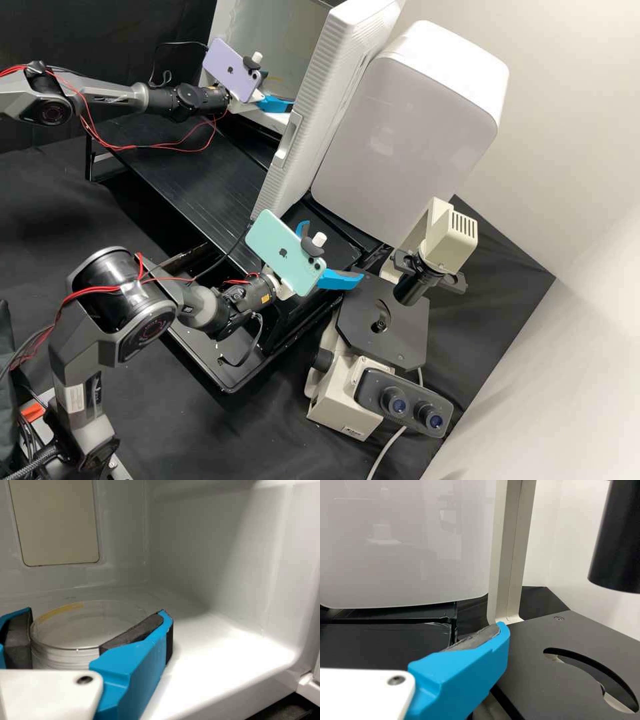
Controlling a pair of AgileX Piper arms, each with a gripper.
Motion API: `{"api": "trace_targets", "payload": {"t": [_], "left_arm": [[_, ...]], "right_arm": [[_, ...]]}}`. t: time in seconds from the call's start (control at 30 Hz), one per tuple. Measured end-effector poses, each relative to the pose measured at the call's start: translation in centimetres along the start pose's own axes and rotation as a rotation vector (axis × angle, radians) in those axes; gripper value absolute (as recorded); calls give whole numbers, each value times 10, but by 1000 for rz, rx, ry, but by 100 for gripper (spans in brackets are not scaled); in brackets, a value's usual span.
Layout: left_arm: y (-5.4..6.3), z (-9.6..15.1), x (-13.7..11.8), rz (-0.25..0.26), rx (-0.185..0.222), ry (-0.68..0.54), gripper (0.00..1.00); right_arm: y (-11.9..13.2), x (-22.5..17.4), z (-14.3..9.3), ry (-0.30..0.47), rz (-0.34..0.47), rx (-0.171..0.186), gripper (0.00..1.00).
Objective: Take the petri dish out of the incubator
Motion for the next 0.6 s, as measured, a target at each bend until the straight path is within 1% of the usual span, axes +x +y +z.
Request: {"api": "trace_targets", "payload": {"t": [0.27, 0.4, 0.43, 0.53, 0.57, 0.6], "left_arm": [[0, 0, 0, 2, -7, -2, 0], [-2, 0, 0, 4, -10, -10, 0], [-2, 0, -1, 6, -3, -14, 0], [0, 1, -4, 9, -6, -20, 0], [2, 1, -6, 14, -19, -27, 0], [2, 3, -8, 17, -21, -39, 0]], "right_arm": [[0, 0, 0, 0, 0, 0, 100], [0, 0, 0, 0, 0, 0, 100], [0, 0, 0, 0, 0, 0, 100], [0, 0, 0, 0, 0, 0, 100], [0, 0, 0, 0, 0, 0, 100], [0, 0, 0, 0, 0, 0, 100]]}}
